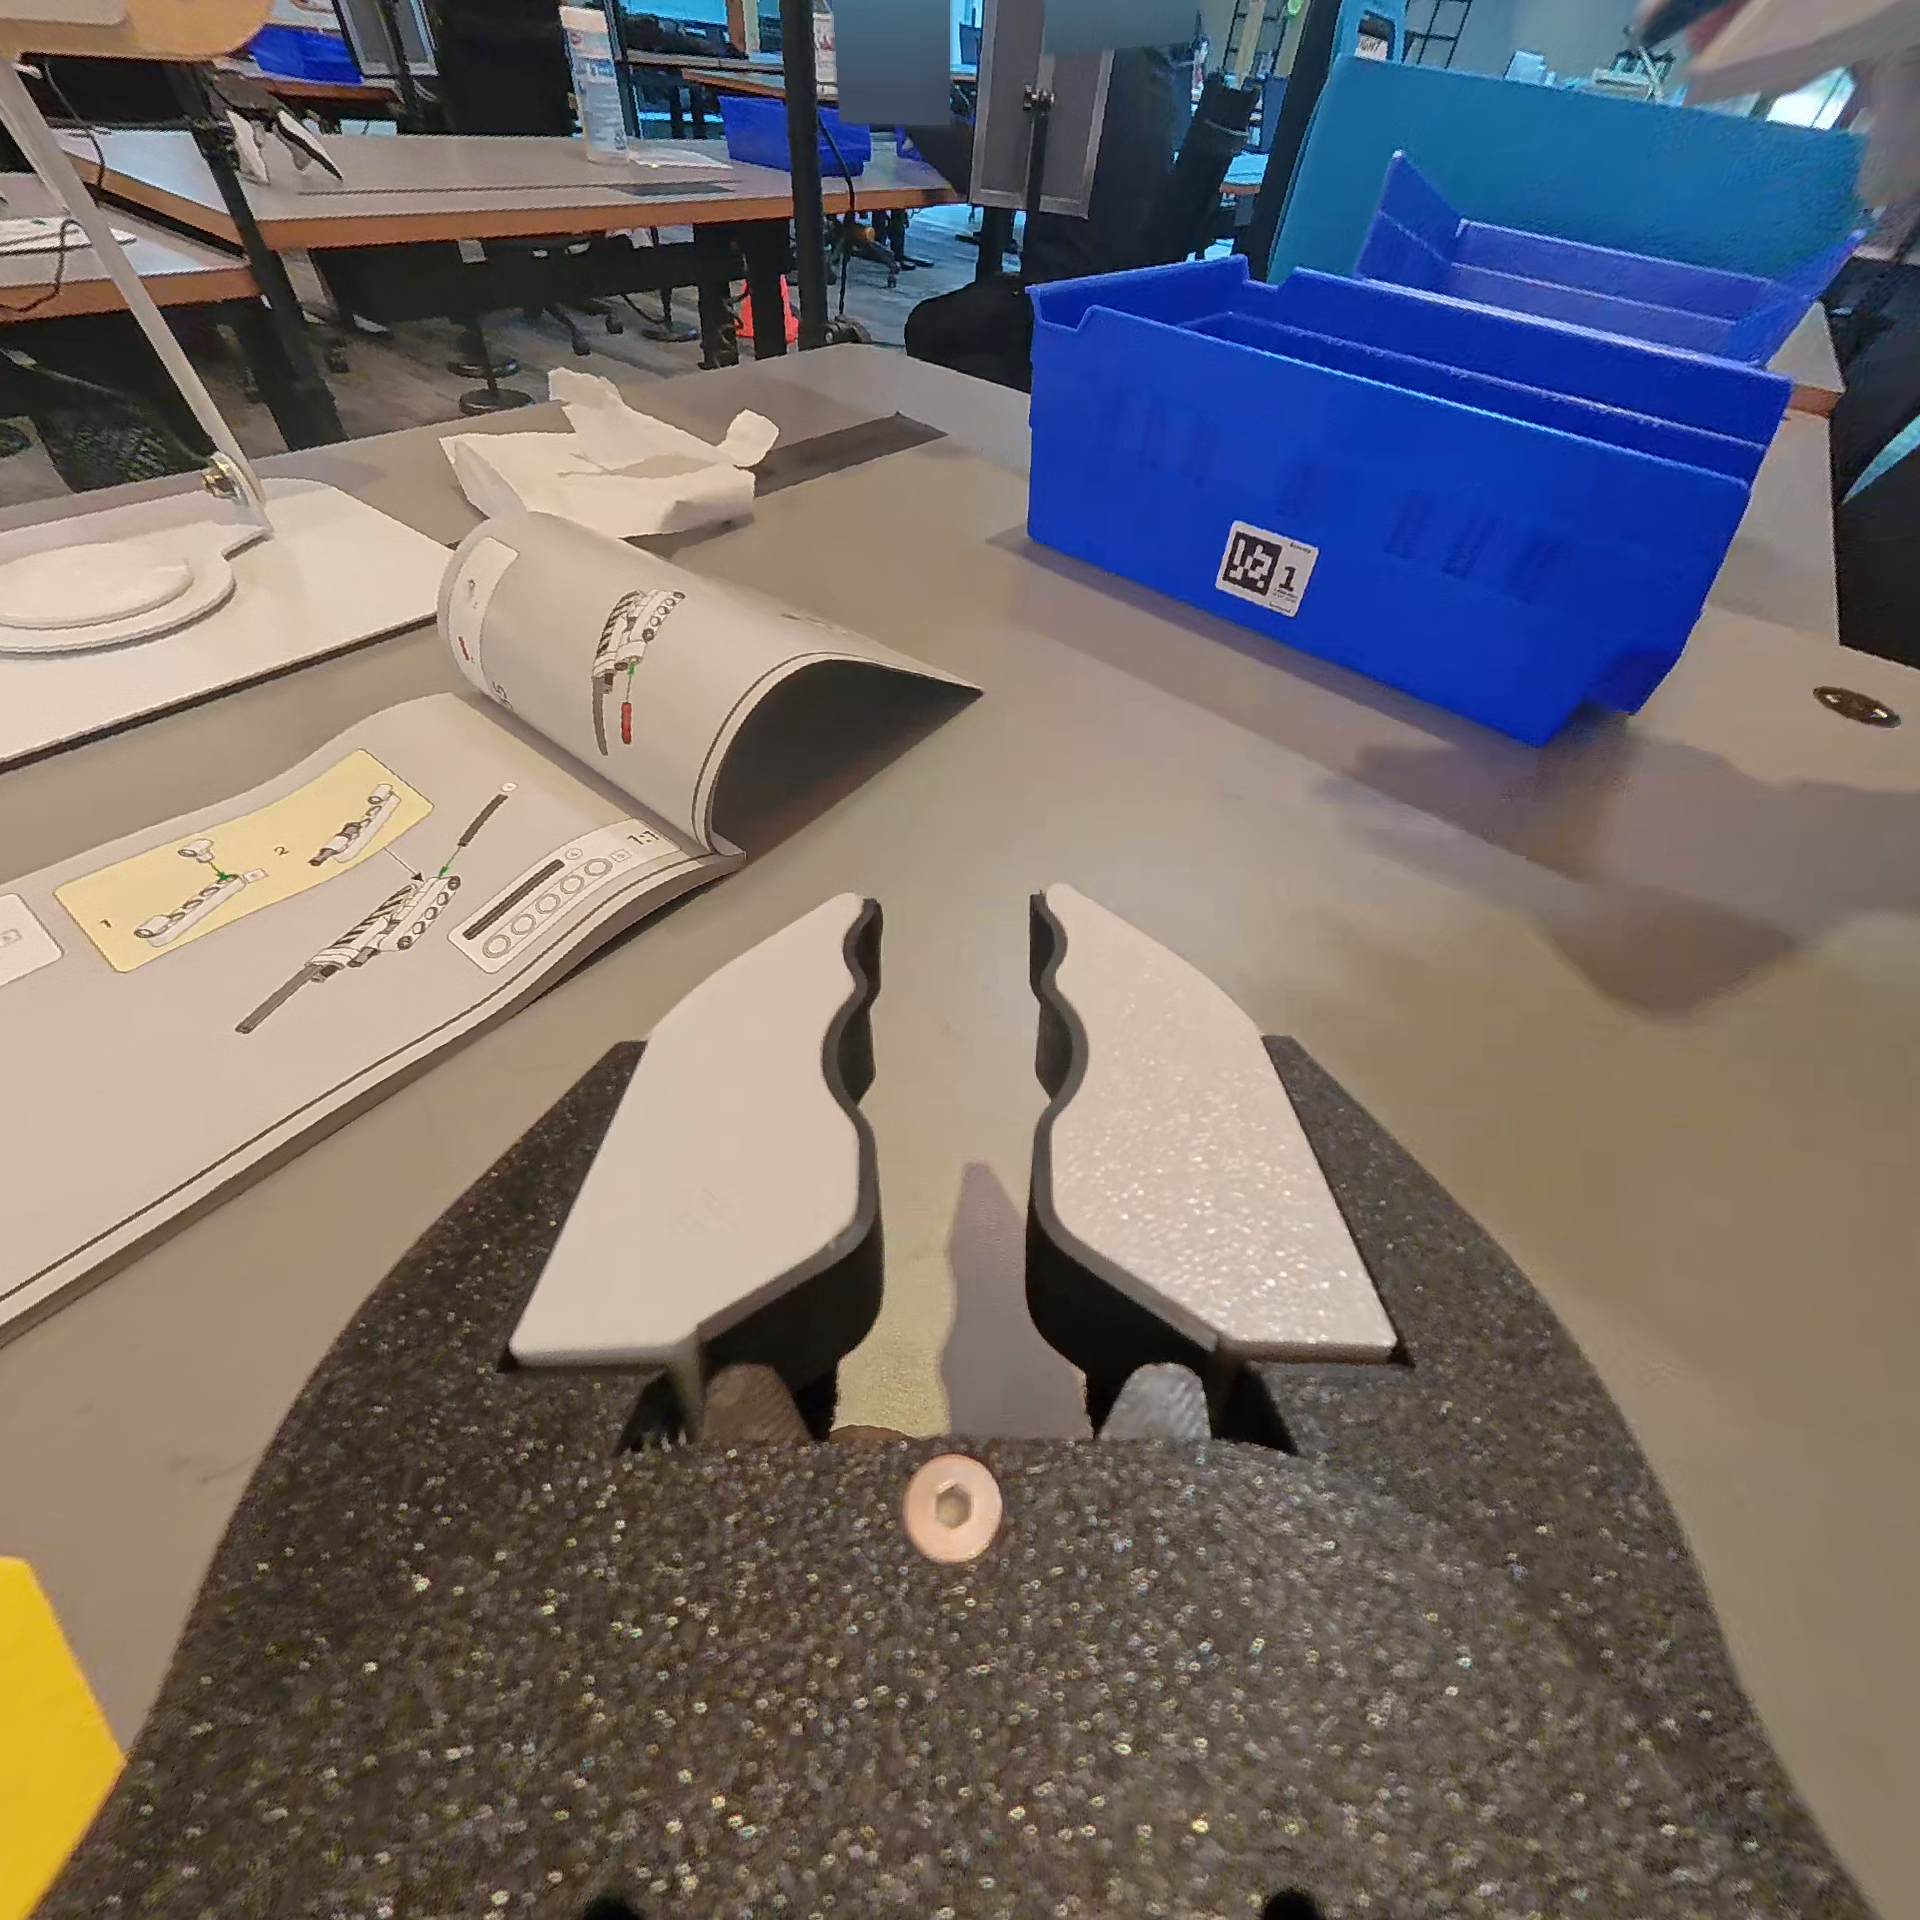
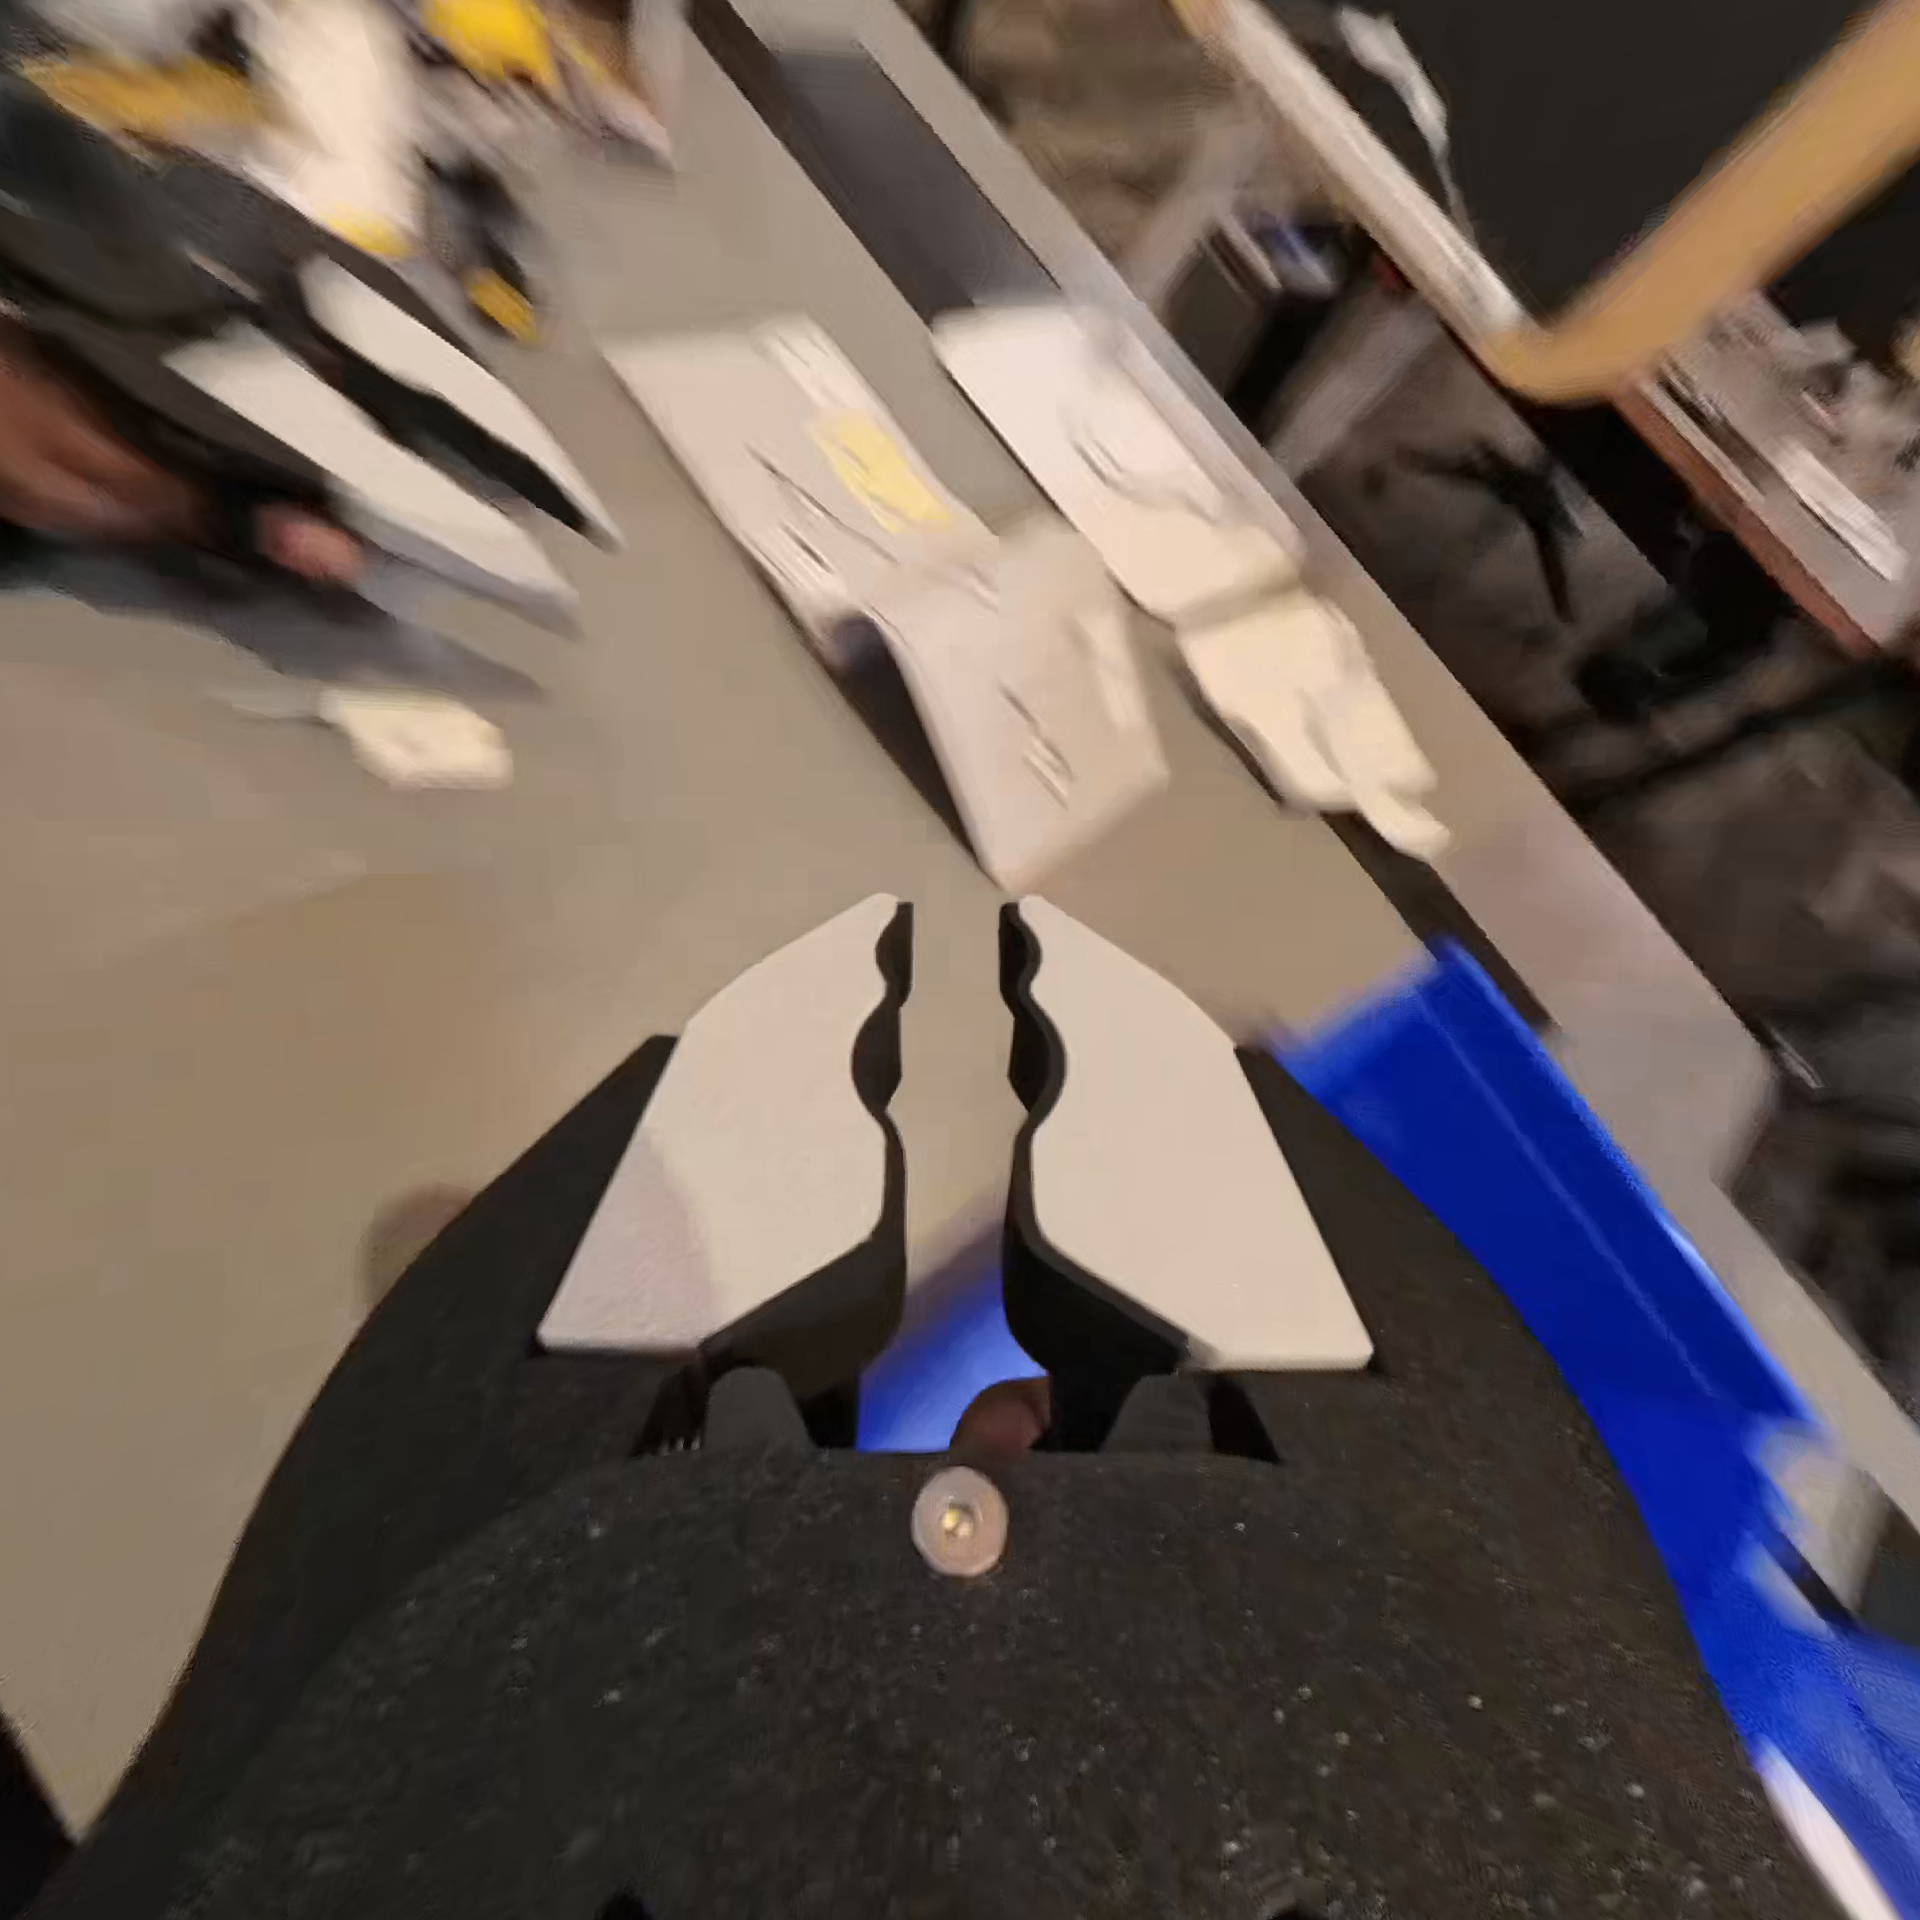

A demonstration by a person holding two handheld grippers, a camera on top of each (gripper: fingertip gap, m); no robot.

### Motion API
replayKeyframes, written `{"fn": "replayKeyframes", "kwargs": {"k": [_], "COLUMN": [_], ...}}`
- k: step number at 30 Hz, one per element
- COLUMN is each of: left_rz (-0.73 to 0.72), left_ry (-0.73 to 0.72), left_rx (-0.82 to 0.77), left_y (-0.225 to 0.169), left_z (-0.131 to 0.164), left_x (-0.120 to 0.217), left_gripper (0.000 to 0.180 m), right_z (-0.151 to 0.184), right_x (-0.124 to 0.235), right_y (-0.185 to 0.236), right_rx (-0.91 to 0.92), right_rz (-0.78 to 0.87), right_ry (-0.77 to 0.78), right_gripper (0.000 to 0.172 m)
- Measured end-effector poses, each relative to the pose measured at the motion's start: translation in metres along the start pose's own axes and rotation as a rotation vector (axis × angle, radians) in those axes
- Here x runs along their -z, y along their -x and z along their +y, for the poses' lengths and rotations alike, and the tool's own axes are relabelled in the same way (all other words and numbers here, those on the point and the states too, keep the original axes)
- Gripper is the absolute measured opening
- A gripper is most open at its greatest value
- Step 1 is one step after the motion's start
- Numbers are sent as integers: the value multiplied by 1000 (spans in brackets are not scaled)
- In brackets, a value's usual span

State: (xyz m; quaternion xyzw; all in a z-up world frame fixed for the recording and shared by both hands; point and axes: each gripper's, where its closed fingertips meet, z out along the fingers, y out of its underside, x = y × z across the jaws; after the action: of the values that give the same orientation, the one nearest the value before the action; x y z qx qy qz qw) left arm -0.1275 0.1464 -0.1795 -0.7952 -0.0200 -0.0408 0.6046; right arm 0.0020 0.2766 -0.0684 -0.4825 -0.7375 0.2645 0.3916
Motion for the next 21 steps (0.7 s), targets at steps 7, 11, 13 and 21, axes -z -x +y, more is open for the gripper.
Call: {"fn": "replayKeyframes", "kwargs": {"k": [7, 11, 13, 21], "left_rz": [-2, -1, 2, 20], "left_ry": [6, 0, 0, 7], "left_rx": [-30, -26, -18, 3], "left_y": [-3, -3, -2, -2], "left_z": [1, 0, 0, 1], "left_x": [-1, 0, 0, -1], "left_gripper": [27, 27, 27, 27], "right_z": [208, 252, 259, 273], "right_x": [22, 14, 8, -2], "right_y": [-164, -167, -162, -165], "right_rx": [-55, 172, 306, 687], "right_rz": [149, -44, -145, -358], "right_ry": [827, 1057, 1086, 1149], "right_gripper": [17, 21, 27, 25]}}
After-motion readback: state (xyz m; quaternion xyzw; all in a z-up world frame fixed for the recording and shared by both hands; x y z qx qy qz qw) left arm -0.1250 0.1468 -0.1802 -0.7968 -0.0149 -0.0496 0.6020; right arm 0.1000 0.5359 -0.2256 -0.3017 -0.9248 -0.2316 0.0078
